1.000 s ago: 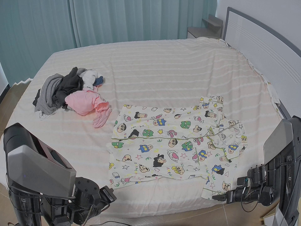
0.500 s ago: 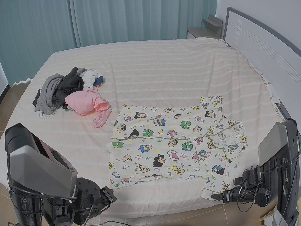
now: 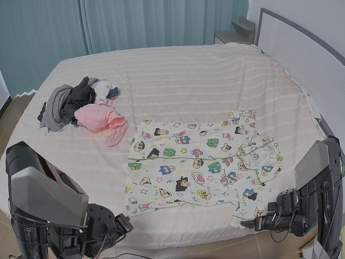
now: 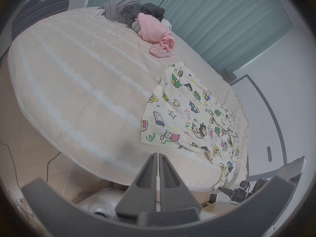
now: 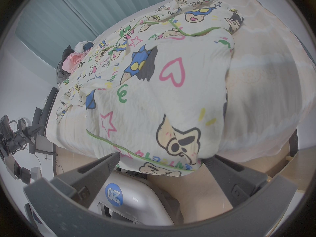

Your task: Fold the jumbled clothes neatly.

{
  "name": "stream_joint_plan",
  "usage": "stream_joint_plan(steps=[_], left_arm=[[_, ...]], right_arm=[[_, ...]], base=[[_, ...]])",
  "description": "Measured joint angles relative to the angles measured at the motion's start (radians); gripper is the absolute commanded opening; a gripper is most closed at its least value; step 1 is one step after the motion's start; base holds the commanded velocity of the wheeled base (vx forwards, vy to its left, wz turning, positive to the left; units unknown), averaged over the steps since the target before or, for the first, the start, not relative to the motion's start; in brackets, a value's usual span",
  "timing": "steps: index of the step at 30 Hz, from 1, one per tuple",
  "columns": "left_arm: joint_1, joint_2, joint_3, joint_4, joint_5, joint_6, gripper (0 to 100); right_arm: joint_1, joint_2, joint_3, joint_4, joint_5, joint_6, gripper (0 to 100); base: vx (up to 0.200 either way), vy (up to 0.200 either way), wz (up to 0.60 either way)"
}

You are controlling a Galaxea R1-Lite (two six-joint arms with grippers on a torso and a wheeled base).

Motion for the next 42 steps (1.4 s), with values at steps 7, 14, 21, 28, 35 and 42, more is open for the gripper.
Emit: stream_joint_plan(steps=[7, 14, 21, 28, 35, 42], left_arm=[[0.0, 0.0, 0.0, 0.0, 0.024, 0.0, 0], [0.0, 0.0, 0.0, 0.0, 0.026, 0.0, 0], [0.002, 0.001, 0.003, 0.0, 0.025, 0.002, 0], [-0.004, 0.002, 0.001, 0.0, 0.006, 0.006, 0], [-0.001, 0.002, -0.018, 0.0, -0.02, 0.009, 0], [0.007, 0.007, -0.077, 0.049, -0.021, 0.034, 0]], right_arm=[[-0.005, -0.003, -0.003, 0.0, -0.002, 0.003, 0], [-0.005, -0.003, -0.001, -0.002, -0.014, 0.006, 0], [-0.006, -0.011, 0.043, -0.006, -0.03, 0.006, 0], [-0.041, -0.078, 0.068, 0.001, 0.018, 0.008, 0], [-0.095, -0.133, 0.07, 0.081, 0.047, -0.009, 0], [-0.104, -0.222, 0.07, 0.161, 0.083, -0.036, 0]], base=[[0.0, 0.0, 0.0], [0.0, 0.0, 0.0], [0.0, 0.0, 0.0], [0.0, 0.0, 0.0], [0.0, 0.0, 0.0], [0.0, 0.0, 0.0]])
